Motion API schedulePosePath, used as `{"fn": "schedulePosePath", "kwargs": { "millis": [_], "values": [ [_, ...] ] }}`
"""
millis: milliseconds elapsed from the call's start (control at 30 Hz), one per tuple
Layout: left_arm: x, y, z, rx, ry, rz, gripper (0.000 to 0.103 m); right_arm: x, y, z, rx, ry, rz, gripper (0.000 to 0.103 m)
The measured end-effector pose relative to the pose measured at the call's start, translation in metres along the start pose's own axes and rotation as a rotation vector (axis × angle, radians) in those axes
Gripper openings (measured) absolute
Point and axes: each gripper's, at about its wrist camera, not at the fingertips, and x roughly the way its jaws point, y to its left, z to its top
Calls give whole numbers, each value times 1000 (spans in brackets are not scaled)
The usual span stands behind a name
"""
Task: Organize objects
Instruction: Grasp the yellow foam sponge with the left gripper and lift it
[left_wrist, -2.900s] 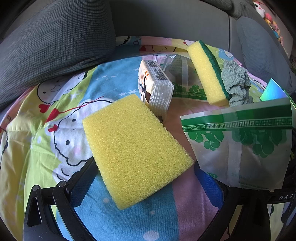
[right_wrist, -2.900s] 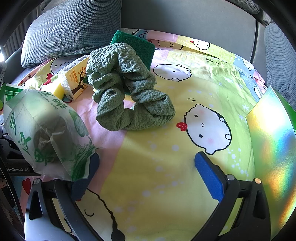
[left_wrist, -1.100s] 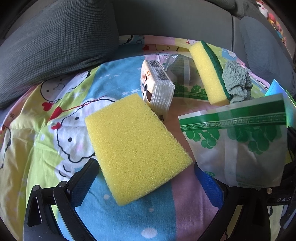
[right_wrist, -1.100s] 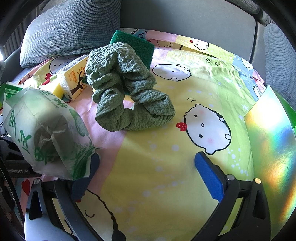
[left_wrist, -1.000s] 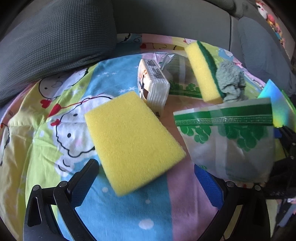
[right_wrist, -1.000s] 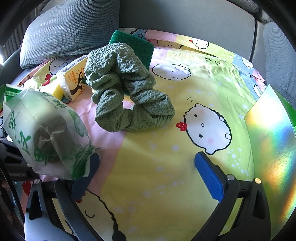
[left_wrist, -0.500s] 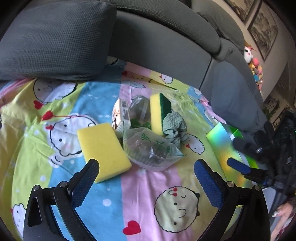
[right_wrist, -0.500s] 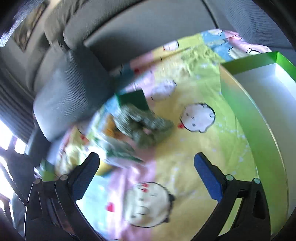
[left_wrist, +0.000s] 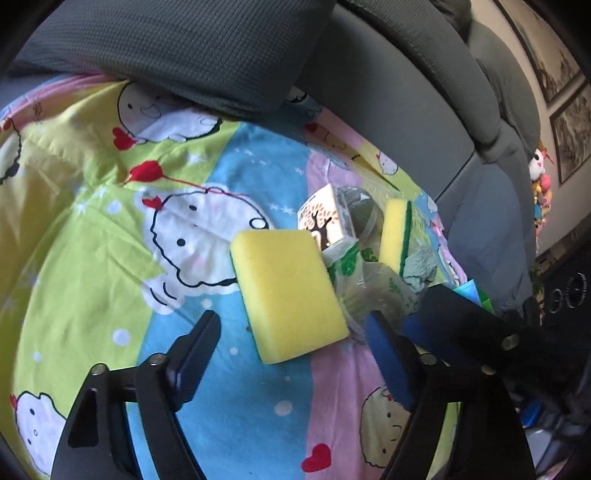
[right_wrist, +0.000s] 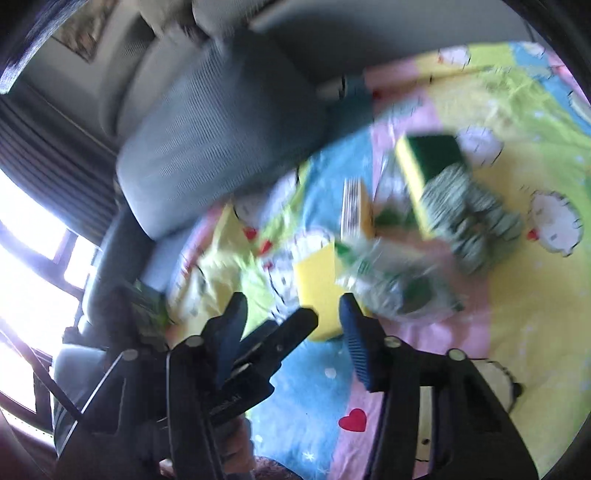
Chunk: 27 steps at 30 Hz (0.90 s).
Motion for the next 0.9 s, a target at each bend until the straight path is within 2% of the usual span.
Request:
{"fn": "schedulePosePath", "kwargs": {
  "millis": [100, 167, 267, 400, 500, 533, 633, 733, 900],
  "values": [
    [9, 5, 0, -2, 36, 24, 70, 25, -6, 0, 25, 55, -40, 49],
    [14, 6, -1, -6, 54, 9, 65, 35, -11, 3, 41, 71, -90, 51],
    [18, 4, 0, 7, 62, 8, 63, 42, -19, 8, 62, 84, -121, 50],
    [22, 2, -1, 31, 71, 3, 62, 55, -14, 17, 24, 91, -170, 49],
    [26, 2, 1, 33, 77, -5, 57, 75, -18, 20, 28, 130, -201, 51],
    [26, 2, 1, 36, 77, -10, 52, 76, -22, 19, 41, 143, -197, 53],
    [27, 0, 1, 48, 73, -17, 52, 86, -34, 16, 81, 173, -163, 54],
    [18, -4, 1, 58, 51, -50, 51, 78, -34, 15, 66, 159, -144, 53],
    [-9, -26, -3, 141, -43, -44, 51, 49, -27, 10, 80, 91, -74, 53]
  ]
}}
